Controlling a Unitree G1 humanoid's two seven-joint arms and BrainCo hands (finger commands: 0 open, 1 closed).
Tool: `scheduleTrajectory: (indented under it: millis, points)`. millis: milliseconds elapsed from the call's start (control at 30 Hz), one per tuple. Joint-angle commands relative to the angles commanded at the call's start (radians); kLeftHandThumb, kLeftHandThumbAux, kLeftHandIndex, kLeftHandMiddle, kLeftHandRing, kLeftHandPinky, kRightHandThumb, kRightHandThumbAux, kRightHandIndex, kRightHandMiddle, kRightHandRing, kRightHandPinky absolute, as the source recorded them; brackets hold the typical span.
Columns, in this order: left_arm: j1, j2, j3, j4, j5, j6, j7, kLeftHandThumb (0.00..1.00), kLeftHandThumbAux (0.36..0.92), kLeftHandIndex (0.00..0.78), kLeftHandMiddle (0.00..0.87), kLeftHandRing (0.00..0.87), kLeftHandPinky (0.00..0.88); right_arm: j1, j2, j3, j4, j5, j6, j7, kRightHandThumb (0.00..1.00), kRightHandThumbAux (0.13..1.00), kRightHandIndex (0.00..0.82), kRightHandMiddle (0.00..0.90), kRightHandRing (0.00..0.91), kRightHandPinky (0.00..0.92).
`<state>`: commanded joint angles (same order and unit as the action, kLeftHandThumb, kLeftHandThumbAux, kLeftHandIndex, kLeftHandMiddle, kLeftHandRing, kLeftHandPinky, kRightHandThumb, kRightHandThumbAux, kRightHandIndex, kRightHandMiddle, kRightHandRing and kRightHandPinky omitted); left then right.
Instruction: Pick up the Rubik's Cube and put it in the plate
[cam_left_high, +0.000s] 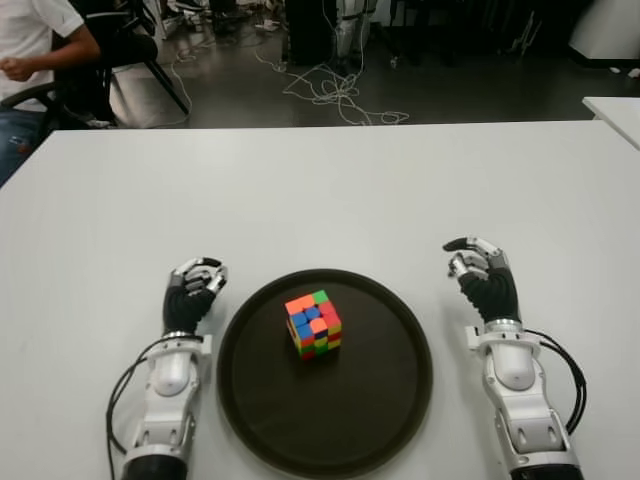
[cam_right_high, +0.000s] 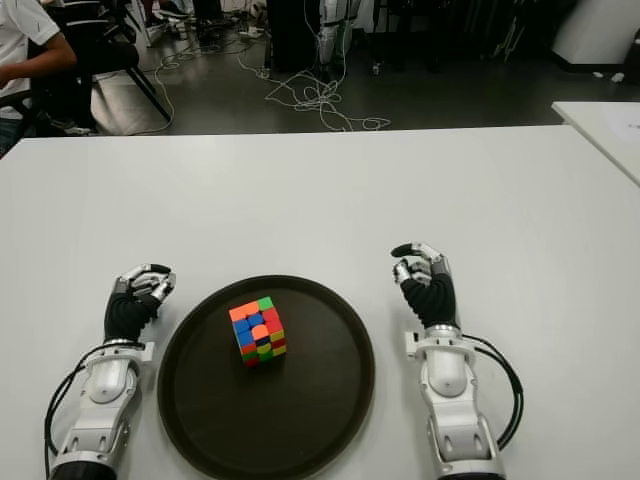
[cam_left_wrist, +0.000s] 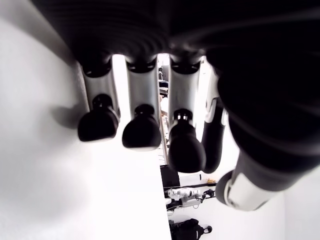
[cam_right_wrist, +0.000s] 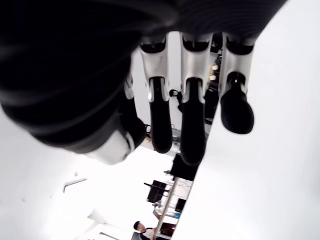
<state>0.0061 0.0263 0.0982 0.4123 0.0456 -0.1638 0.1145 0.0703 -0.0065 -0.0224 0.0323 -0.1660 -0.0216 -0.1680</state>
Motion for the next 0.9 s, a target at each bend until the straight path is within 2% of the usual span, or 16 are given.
scheduleTrajectory:
  millis: [500, 700, 900]
  points:
    - [-0.005, -0.010, 0.011, 0.018, -0.028, -0.051, -0.014, 0.703, 0.707, 0.443, 0.816, 0.829, 0.808, 0.011, 0.019, 0.028, -0.040, -0.038, 0.111, -0.033, 0.687, 0.725, 0.440, 0.827, 0.836, 0.824]
    - [-0.008, -0.010, 0.015, 0.018, -0.042, -0.042, -0.020, 0.703, 0.708, 0.443, 0.815, 0.829, 0.809, 0.026, 0.023, 0.048, -0.050, -0.068, 0.139, -0.054, 0.692, 0.724, 0.440, 0.824, 0.837, 0.826]
    - [-0.011, -0.011, 0.020, 0.010, -0.043, -0.023, -0.015, 0.703, 0.708, 0.443, 0.814, 0.829, 0.807, 0.064, 0.033, 0.060, -0.054, -0.066, 0.135, -0.063, 0.700, 0.721, 0.440, 0.813, 0.832, 0.826]
